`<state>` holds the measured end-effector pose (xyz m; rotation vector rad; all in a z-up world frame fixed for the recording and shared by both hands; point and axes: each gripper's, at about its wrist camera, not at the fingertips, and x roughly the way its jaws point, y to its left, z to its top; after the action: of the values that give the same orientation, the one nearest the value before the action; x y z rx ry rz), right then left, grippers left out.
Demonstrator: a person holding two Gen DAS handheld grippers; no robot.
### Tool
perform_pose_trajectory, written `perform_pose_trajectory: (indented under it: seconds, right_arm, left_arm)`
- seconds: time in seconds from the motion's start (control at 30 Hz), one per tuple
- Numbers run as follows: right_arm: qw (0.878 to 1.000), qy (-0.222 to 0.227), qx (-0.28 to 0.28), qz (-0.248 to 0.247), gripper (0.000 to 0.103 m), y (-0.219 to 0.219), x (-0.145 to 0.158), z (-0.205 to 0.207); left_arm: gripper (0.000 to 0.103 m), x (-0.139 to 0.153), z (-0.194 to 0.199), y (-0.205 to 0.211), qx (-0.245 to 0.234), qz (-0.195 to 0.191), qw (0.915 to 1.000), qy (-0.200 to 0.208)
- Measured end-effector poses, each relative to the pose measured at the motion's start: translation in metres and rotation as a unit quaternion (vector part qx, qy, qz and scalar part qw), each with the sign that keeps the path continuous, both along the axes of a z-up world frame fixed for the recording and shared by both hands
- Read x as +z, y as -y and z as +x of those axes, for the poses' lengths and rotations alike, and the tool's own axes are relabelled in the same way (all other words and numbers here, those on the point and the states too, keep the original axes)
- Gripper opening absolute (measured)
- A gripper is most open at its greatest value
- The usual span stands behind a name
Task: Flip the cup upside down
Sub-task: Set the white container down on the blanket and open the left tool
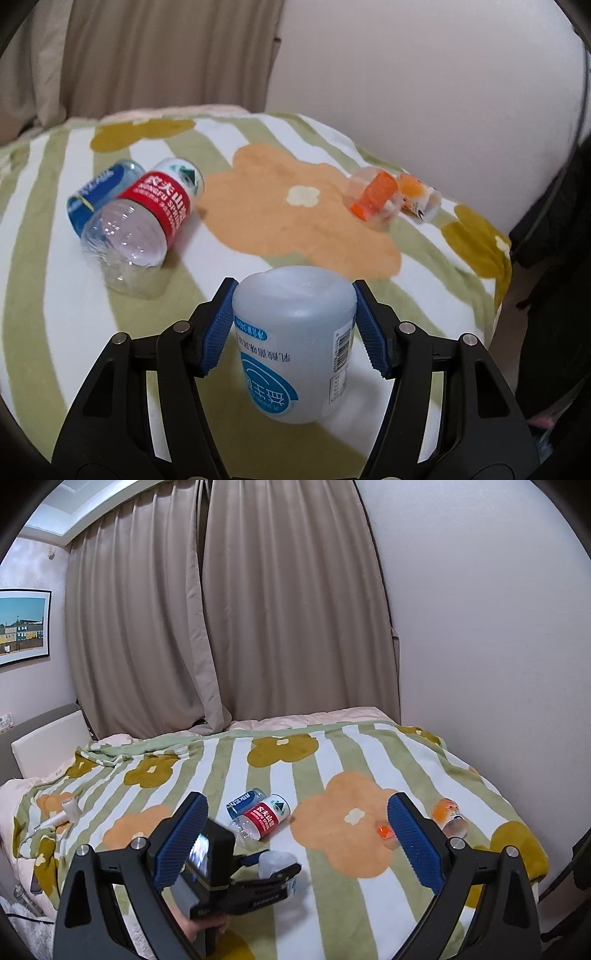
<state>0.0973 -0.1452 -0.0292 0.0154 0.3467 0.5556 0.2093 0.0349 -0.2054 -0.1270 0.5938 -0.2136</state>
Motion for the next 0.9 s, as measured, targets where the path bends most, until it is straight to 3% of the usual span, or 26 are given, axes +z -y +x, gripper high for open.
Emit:
perform_pose_trajectory:
  seconds: [0.23, 0.5, 0.57, 0.6, 0.63, 0.9]
  right_arm:
    - [1.0, -0.001, 0.001, 0.003, 0.098, 0.002, 0.0, -0.001]
    - [1.0, 0.002, 0.002, 0.002, 0.098, 0.001, 0.001, -0.003]
    - [1.0, 0.001, 0.001, 0.002, 0.098, 0.001, 0.001, -0.004]
    - [1.0, 0.002, 0.002, 0.003, 0.098, 0.001, 0.001, -0.003]
    - [1.0, 0.002, 0.003, 0.003, 0.098, 0.001, 0.001, -0.003]
    - [1.0, 0.001, 0.002, 0.002, 0.098, 0.001, 0.001, -0.003]
  left_arm:
    - [0.059, -0.003, -0.029, 0.014, -0.015, 0.065, 0.9978, -0.005]
    - [0.061, -0.007, -0.034, 0.014, -0.02, 0.057, 0.998, -0.019]
    - [0.076, -0.01, -0.033, 0.016, -0.018, 0.06, 0.9977, -0.027]
    - [0.094, -0.011, -0.032, 0.016, -0.013, 0.062, 0.9975, -0.03]
    - [0.101, -0.012, -0.033, 0.016, -0.01, 0.062, 0.9976, -0.029]
    - [0.102, -0.011, -0.036, 0.016, -0.017, 0.055, 0.9981, -0.021]
